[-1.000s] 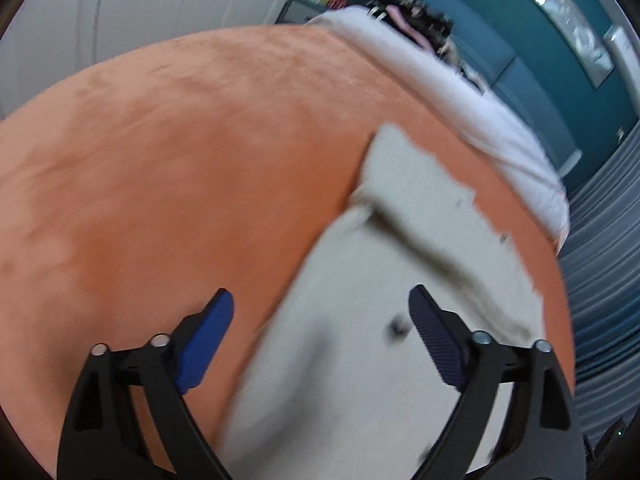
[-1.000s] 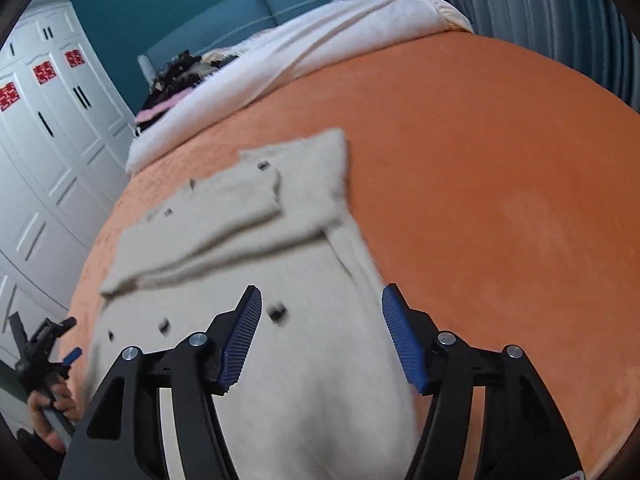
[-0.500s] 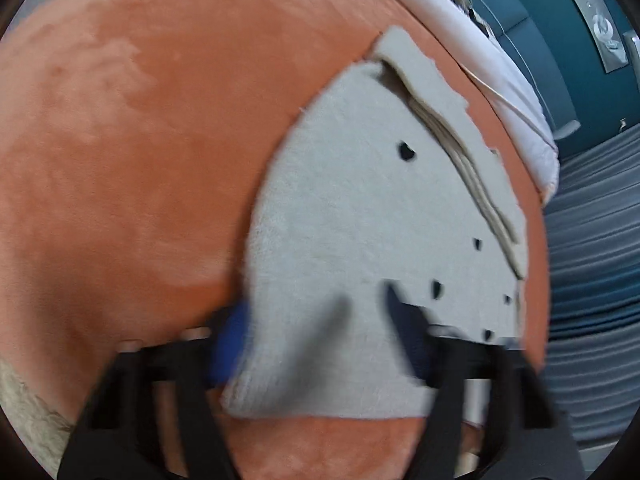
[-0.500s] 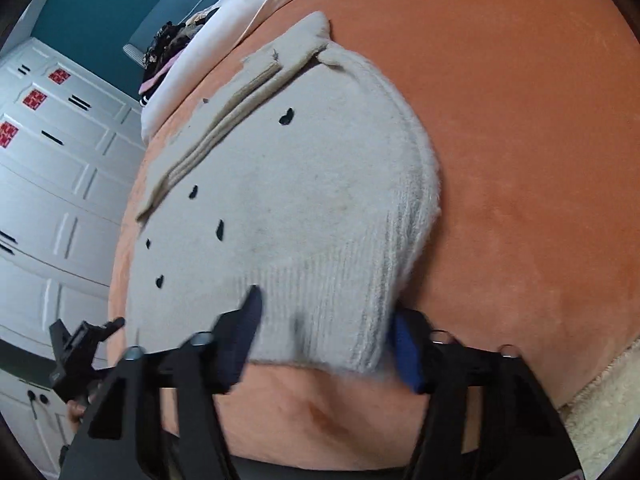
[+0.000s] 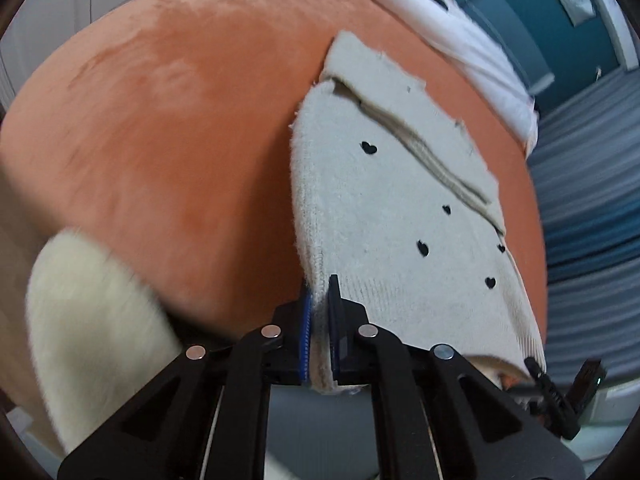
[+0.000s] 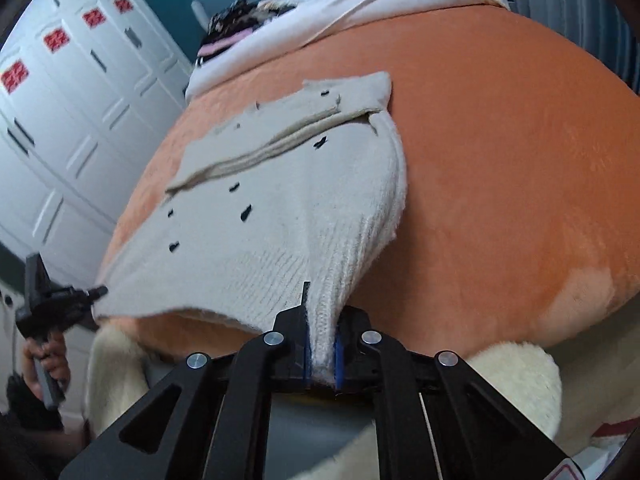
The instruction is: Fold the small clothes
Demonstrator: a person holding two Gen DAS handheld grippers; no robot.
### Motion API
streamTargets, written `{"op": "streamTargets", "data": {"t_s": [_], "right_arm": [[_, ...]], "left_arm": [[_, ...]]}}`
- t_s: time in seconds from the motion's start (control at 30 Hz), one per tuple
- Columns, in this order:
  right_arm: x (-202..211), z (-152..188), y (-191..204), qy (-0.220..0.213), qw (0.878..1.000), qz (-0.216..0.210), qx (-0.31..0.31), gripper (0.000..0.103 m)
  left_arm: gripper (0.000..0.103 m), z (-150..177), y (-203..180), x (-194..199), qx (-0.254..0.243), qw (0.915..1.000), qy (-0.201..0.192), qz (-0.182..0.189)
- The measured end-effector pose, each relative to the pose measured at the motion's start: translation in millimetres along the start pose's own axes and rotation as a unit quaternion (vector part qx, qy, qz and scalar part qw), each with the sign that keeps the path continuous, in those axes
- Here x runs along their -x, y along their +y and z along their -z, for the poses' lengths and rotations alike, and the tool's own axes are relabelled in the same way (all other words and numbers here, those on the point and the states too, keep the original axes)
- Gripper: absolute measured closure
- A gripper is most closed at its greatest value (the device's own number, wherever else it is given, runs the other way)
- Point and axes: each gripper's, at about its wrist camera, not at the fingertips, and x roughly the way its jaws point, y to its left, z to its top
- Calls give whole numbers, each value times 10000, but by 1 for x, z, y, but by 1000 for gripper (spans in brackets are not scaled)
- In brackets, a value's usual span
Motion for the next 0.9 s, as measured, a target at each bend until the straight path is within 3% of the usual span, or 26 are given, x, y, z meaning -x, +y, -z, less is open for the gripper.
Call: {"op": "streamTargets", "data": {"t_s": [0.1,0.17,0.23,0.3,0.4,0.47,0.53,0.6,0.63,0.67,0.7,0.77,0.8,0.87,0.9], "right_arm": [[7,53,2,1015,9930,65,598,96],[17,84,7,1608,9833,-121,846,96],[34,96,15,1835,9784,-449,844,96],[56,74,22,1537,9815,-852,754,96],[85,-5,22,268,9892,-1341,523,96],[80,-61,6,-549,9851,-1623,119,95],[48,-109,-18,-1182,9734,-1887,-536,93],[3,-140,-30,-1475,9695,-1679,-1010,86],[-28,-152,-37,-1448,9735,-1315,-1189,83],[-51,-160,-41,-1369,9768,-963,-1335,72],[-77,-162,-47,-1234,9779,-560,-1592,70],[-100,-156,-51,-1111,9759,-283,-1854,70],[-102,-152,-50,-1166,9754,-255,-1856,57],[-102,-147,-46,-1286,9772,-38,-1691,36],[-101,-144,-42,-1360,9785,152,-1541,34]], "left_arm": [[98,48,21,15,-8,9986,493,-189],[99,77,26,30,-74,9967,742,-315],[99,85,22,52,-12,9966,774,-299],[99,64,10,75,58,9990,440,-99],[99,-10,-26,98,-289,9976,-552,309],[103,-62,-55,93,-699,9894,-1229,332],[103,-113,-75,66,-902,9822,-1633,225],[100,-152,-85,22,-987,9811,-1657,141],[92,-168,-87,-9,-905,9827,-1614,-50],[74,-179,-83,-39,-828,9865,-1405,-125],[70,-185,-76,-64,-646,9900,-1216,-312],[68,-178,-57,-88,-278,9942,-984,-320],[67,-175,-49,-94,-78,9953,-958,-142],[40,-161,-37,-95,105,9942,-1065,75],[35,-159,-35,-97,134,9935,-1129,36]]}}
